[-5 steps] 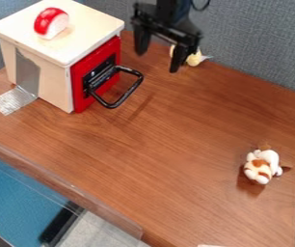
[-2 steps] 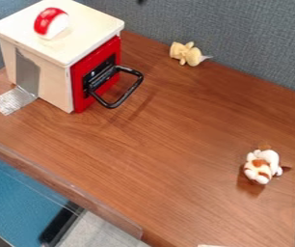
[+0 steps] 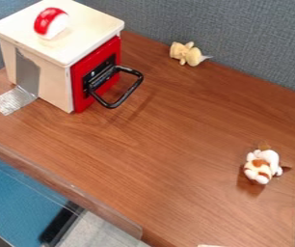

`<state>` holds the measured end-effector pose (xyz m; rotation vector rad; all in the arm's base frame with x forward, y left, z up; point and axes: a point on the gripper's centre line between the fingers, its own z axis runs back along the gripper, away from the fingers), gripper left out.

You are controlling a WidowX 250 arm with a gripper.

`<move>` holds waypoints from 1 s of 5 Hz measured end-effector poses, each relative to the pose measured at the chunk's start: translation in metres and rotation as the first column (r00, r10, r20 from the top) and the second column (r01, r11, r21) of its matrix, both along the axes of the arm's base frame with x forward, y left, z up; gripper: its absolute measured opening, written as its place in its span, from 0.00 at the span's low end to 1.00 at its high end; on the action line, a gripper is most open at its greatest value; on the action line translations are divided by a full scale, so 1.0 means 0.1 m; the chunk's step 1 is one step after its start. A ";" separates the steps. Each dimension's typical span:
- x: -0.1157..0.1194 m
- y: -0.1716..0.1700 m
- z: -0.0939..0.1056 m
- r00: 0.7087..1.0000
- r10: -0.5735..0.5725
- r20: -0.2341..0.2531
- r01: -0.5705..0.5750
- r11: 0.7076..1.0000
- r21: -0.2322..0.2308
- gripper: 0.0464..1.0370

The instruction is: Put the nigirizushi on the bottom middle of the table

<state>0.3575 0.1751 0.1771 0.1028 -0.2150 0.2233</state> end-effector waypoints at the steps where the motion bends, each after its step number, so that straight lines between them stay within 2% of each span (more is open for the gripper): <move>1: -0.07 0.11 -0.20 0.999 0.015 -0.038 -0.014 1.000 0.025 0.96; 3: -0.13 0.25 -0.60 0.992 0.050 -0.118 -0.039 0.995 0.089 0.96; 4: -0.14 0.29 -0.72 0.987 0.069 -0.144 -0.055 0.994 0.100 0.91; 5: -0.14 0.28 -0.73 0.987 0.073 -0.144 -0.060 0.994 0.087 0.62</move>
